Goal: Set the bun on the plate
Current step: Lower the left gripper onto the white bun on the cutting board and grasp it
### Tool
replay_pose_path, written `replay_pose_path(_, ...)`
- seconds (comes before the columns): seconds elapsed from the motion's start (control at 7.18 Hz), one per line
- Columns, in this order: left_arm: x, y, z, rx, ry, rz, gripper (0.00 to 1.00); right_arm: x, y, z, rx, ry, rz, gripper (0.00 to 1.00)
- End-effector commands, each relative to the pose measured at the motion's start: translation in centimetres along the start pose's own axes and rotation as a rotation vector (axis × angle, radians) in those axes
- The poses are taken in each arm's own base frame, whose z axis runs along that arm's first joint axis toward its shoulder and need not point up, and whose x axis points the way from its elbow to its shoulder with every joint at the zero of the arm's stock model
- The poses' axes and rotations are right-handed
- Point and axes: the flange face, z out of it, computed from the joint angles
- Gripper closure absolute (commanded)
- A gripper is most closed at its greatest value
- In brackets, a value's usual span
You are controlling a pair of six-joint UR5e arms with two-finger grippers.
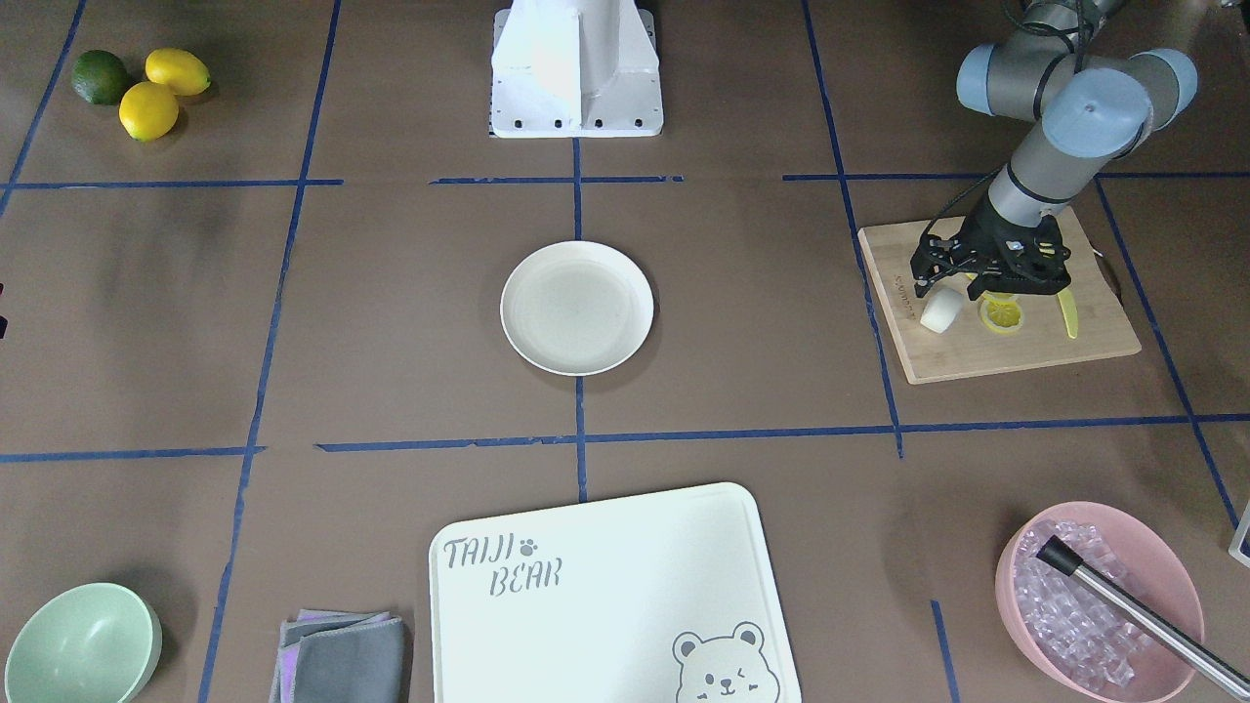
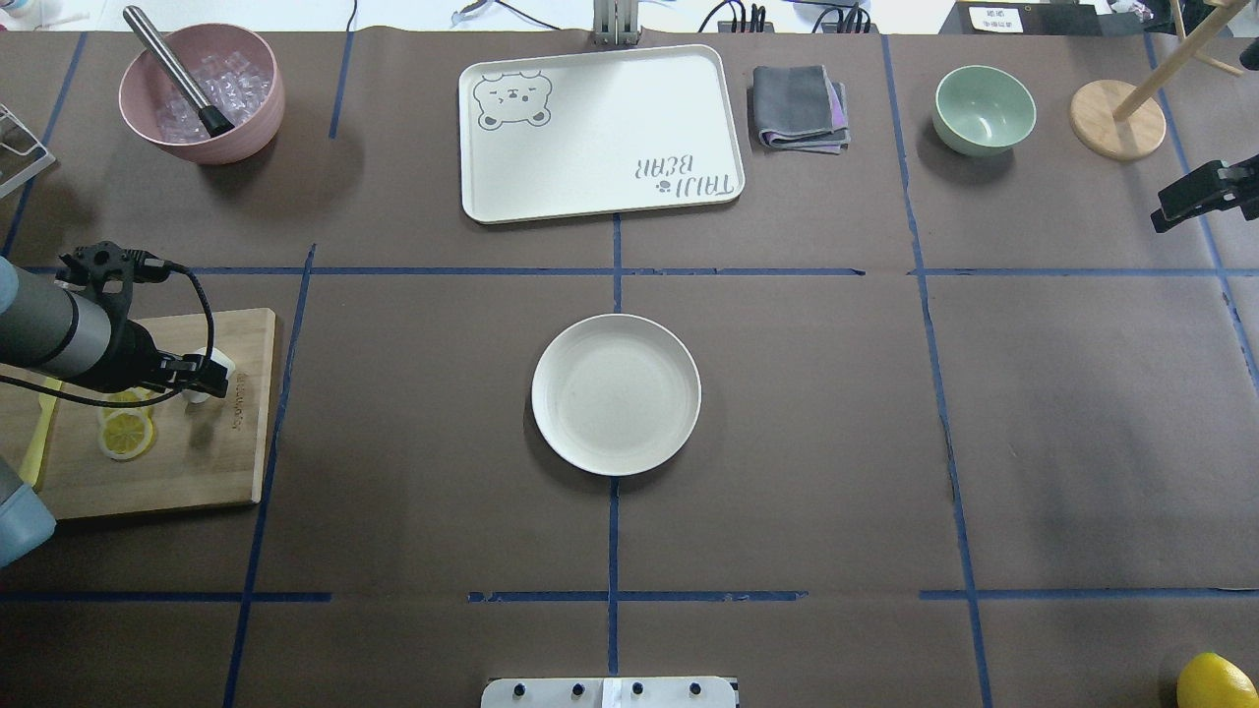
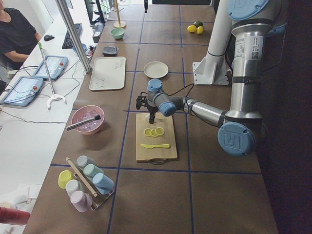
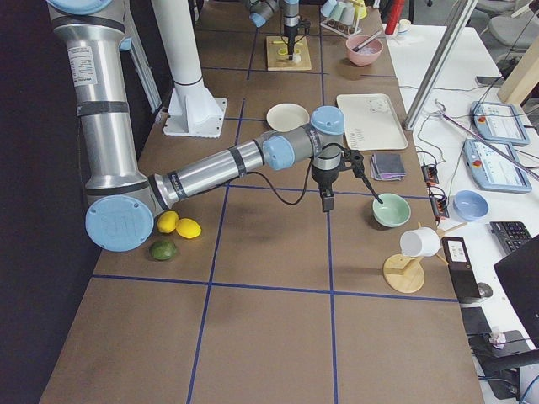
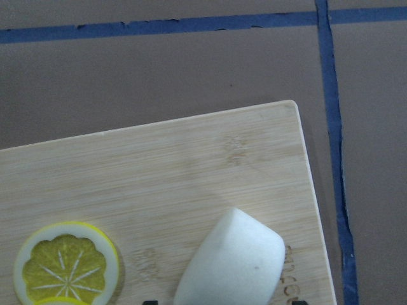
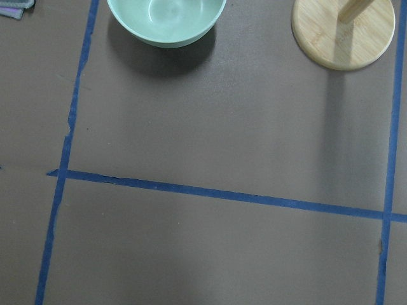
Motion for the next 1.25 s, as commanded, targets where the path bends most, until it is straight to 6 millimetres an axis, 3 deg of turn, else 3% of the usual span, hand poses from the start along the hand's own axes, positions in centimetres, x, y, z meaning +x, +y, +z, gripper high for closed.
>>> replay_pose_path(0.0, 0.24, -0.55, 0.76, -0.005, -0.007, 0.002, 0.23, 0.17, 0.16, 0.12, -0.003, 0.001, 0.002, 0.0)
replay_pose_path(0.28, 0.3, -0.71, 0.9, -0.003, -0.006, 0.003, 0.24, 0.35, 0.12, 0.08, -0.001, 0.003, 0.002, 0.0)
replay_pose_path(1.11, 0.25, -1.15, 0.59, 0.047, -0.03, -0.006, 0.81, 0.87, 0.49, 0.04, -0.004, -0.006, 0.012, 0.0)
